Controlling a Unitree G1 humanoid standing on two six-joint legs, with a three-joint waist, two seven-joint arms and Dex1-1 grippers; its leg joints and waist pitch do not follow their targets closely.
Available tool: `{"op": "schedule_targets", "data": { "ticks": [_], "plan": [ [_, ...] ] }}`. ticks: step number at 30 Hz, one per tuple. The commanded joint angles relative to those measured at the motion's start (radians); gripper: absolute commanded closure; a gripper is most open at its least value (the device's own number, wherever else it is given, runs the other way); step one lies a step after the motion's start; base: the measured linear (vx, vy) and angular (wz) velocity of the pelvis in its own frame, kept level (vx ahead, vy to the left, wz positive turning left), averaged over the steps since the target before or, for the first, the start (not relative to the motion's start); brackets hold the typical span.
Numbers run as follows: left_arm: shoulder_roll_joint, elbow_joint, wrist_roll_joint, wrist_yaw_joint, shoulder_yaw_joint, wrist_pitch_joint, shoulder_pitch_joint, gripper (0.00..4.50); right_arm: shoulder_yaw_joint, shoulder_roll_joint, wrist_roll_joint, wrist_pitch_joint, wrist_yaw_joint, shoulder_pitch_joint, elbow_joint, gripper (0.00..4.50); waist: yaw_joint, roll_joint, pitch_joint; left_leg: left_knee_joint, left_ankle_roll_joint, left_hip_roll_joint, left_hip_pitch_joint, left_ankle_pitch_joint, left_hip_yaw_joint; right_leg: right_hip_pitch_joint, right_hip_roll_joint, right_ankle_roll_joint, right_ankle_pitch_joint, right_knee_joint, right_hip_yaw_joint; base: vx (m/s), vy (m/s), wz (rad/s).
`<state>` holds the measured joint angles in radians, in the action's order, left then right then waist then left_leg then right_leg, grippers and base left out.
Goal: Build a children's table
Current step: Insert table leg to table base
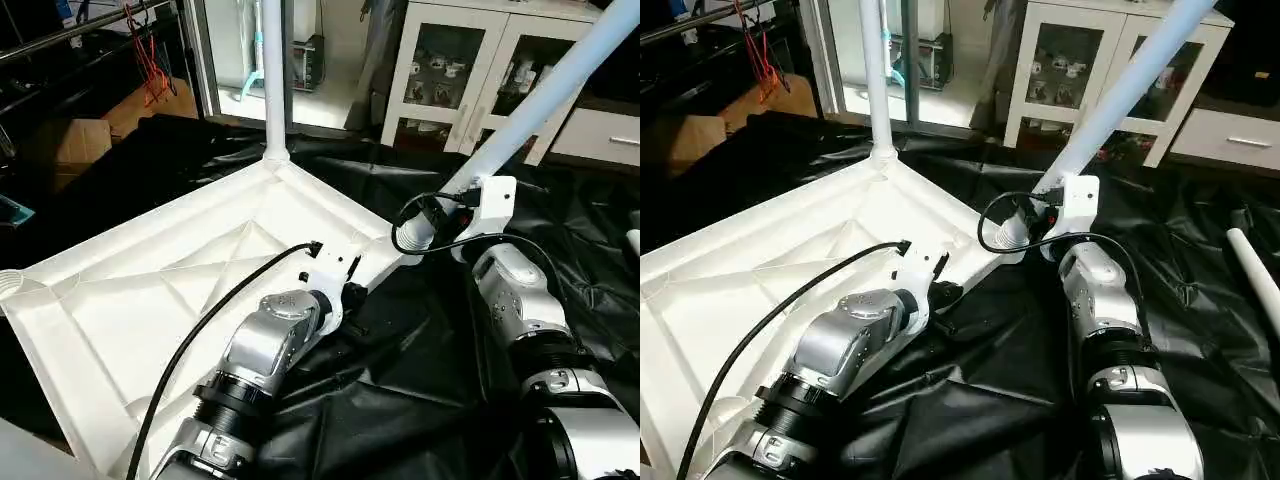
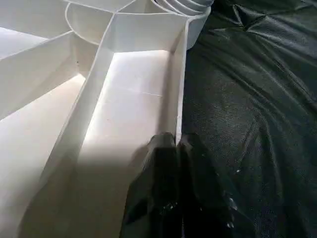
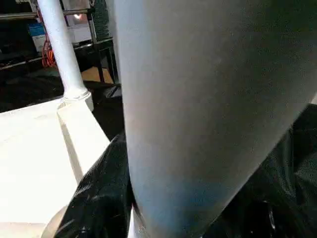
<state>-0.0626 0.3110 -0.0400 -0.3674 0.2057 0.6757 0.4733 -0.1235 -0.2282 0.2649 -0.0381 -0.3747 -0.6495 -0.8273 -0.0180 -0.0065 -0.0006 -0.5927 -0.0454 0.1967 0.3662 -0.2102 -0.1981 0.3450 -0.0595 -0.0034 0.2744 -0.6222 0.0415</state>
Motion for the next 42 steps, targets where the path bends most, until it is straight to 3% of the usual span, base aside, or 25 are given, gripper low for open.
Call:
{"op": "schedule_targets", "data": {
  "ticks": [1,8,9,10,11,12,13,15,16,17,19,21,23,26,32,37,38,41,42],
  "plan": [
    [0.009,-0.053,-0.005,0.065,-0.105,-0.052,0.047,4.50,0.028,0.011,-0.043,0.133,0.022,0.116,-0.195,2.70,0.002,-0.004,-0.008,0.080,0.026,0.048,-0.006,-0.211,0.028,-0.007,-0.078,-0.205,0.069,0.098,-0.043,0.000,0.000,0.00],
    [0.003,-0.046,-0.003,0.079,-0.095,-0.041,0.056,4.50,0.033,0.020,-0.061,0.119,0.038,0.098,-0.216,2.70,0.000,-0.004,-0.006,0.083,0.015,0.049,-0.007,-0.234,0.029,-0.002,-0.078,-0.194,0.101,0.103,-0.044,0.000,0.000,0.00],
    [0.177,-0.116,-0.003,-0.186,0.018,-0.158,-0.012,4.50,0.113,-0.121,-0.062,0.110,-0.323,0.104,-0.119,2.70,-0.002,-0.004,-0.006,0.084,0.013,0.049,-0.007,-0.240,0.028,-0.001,-0.078,-0.195,0.108,0.104,-0.045,0.000,0.000,0.00],
    [0.177,-0.116,-0.003,-0.186,0.018,-0.158,-0.012,4.50,0.113,-0.121,-0.062,0.110,-0.323,0.104,-0.119,2.70,0.004,-0.005,-0.008,0.082,0.028,0.050,-0.002,-0.269,0.034,-0.011,-0.079,-0.178,0.154,0.107,-0.042,0.000,0.000,0.00],
    [0.308,-0.169,-0.004,-0.385,0.101,-0.247,-0.064,4.50,0.173,-0.227,-0.060,0.106,-0.597,0.111,-0.043,2.70,0.006,-0.002,-0.007,0.081,0.047,0.051,-0.002,-0.264,0.033,-0.008,-0.080,-0.181,0.143,0.111,-0.044,0.000,0.000,0.00],
    [0.441,-0.225,-0.006,-0.588,0.182,-0.339,-0.119,4.50,0.233,-0.337,-0.053,0.105,-0.875,0.124,0.038,2.70,0.006,-0.004,-0.007,0.081,0.077,0.052,0.005,-0.241,0.035,-0.014,-0.077,-0.176,0.101,0.106,-0.045,0.000,0.000,0.00],
    [0.442,-0.226,-0.007,-0.588,0.182,-0.338,-0.120,4.50,0.233,-0.337,-0.054,0.105,-0.875,0.125,0.038,2.70,0.008,-0.001,-0.007,0.080,0.093,0.053,0.008,-0.225,0.037,-0.018,-0.078,-0.174,0.073,0.102,-0.045,0.000,0.000,0.00],
    [0.443,-0.231,-0.008,-0.589,0.182,-0.335,-0.123,4.50,0.233,-0.338,-0.055,0.103,-0.877,0.126,0.035,2.70,0.004,0.010,-0.012,0.077,0.115,0.056,-0.002,-0.131,0.030,-0.012,-0.074,-0.208,-0.060,0.084,-0.040,0.000,0.000,0.00],
    [0.444,-0.235,-0.010,-0.590,0.183,-0.333,-0.126,4.50,0.234,-0.339,-0.056,0.101,-0.879,0.126,0.034,2.70,0.006,0.009,-0.018,0.069,0.117,0.058,-0.011,-0.037,0.028,-0.013,-0.072,-0.246,-0.205,0.069,-0.038,0.000,0.000,0.00],
    [0.447,-0.241,-0.012,-0.593,0.184,-0.329,-0.130,4.50,0.235,-0.340,-0.057,0.102,-0.881,0.127,0.035,2.71,0.008,0.008,-0.021,0.063,0.127,0.057,-0.011,0.036,0.028,-0.019,-0.070,-0.272,-0.321,0.057,-0.036,0.000,0.000,0.00],
    [0.453,-0.245,-0.018,-0.595,0.188,-0.329,-0.131,4.50,0.238,-0.342,-0.054,0.101,-0.888,0.125,0.032,2.71,0.008,0.003,-0.019,0.060,0.136,0.055,-0.013,0.056,0.025,-0.019,-0.070,-0.291,-0.383,0.053,-0.034,0.000,0.000,0.00],
    [0.461,-0.248,-0.026,-0.597,0.193,-0.330,-0.131,4.50,0.241,-0.347,-0.049,0.100,-0.898,0.121,0.028,2.71,0.011,-0.001,-0.017,0.062,0.131,0.053,-0.014,-0.001,0.022,-0.020,-0.075,-0.297,-0.330,0.059,-0.037,0.000,0.000,0.00],
    [0.479,-0.248,-0.038,-0.618,0.197,-0.359,-0.134,4.50,0.240,-0.361,-0.039,0.105,-0.941,0.121,0.033,2.71,0.013,-0.001,-0.014,0.067,0.105,0.056,-0.015,-0.081,0.022,-0.020,-0.077,-0.297,-0.215,0.067,-0.039,0.000,0.000,0.00],
    [0.483,-0.241,-0.037,-0.639,0.192,-0.382,-0.136,4.50,0.235,-0.372,-0.034,0.107,-0.975,0.122,0.039,2.71,0.015,-0.002,-0.014,0.068,0.085,0.057,-0.018,-0.098,0.022,-0.019,-0.076,-0.293,-0.176,0.068,-0.041,0.000,0.000,0.00],
    [0.480,-0.242,-0.039,-0.644,0.188,-0.386,-0.136,4.50,0.218,-0.377,-0.022,0.106,-0.982,0.128,0.045,2.71,0.023,-0.004,-0.018,0.060,0.106,0.054,-0.016,-0.026,0.021,-0.024,-0.074,-0.293,-0.269,0.058,-0.041,0.000,0.000,0.00],
    [0.464,-0.237,-0.036,-0.615,0.193,-0.380,-0.131,4.50,0.177,-0.325,-0.009,0.164,-0.842,0.146,0.033,2.71,0.024,-0.006,-0.018,0.060,0.109,0.054,-0.016,-0.020,0.021,-0.024,-0.074,-0.294,-0.262,0.056,-0.041,0.000,0.000,0.00],
    [0.455,-0.236,-0.033,-0.600,0.191,-0.357,-0.128,4.50,0.172,-0.305,-0.023,0.163,-0.776,0.149,0.021,2.71,0.024,-0.002,-0.018,0.061,0.102,0.056,-0.017,-0.029,0.021,-0.021,-0.076,-0.294,-0.246,0.058,-0.041,0.000,0.000,0.00],
    [0.424,-0.224,-0.025,-0.557,0.181,-0.309,-0.110,4.50,0.141,-0.248,-0.048,0.167,-0.565,0.140,-0.036,2.71,0.014,-0.004,-0.011,0.070,0.058,0.055,-0.018,-0.104,0.022,-0.016,-0.076,-0.289,-0.137,0.067,-0.041,0.000,0.000,0.00],
    [0.395,-0.215,-0.019,-0.511,0.170,-0.249,-0.090,4.50,0.120,-0.213,-0.061,0.157,-0.424,0.128,-0.079,2.71,0.004,-0.003,-0.008,0.076,0.009,0.055,-0.021,-0.177,0.024,-0.011,-0.078,-0.284,-0.020,0.076,-0.044,0.000,0.000,0.00]
  ]
}}
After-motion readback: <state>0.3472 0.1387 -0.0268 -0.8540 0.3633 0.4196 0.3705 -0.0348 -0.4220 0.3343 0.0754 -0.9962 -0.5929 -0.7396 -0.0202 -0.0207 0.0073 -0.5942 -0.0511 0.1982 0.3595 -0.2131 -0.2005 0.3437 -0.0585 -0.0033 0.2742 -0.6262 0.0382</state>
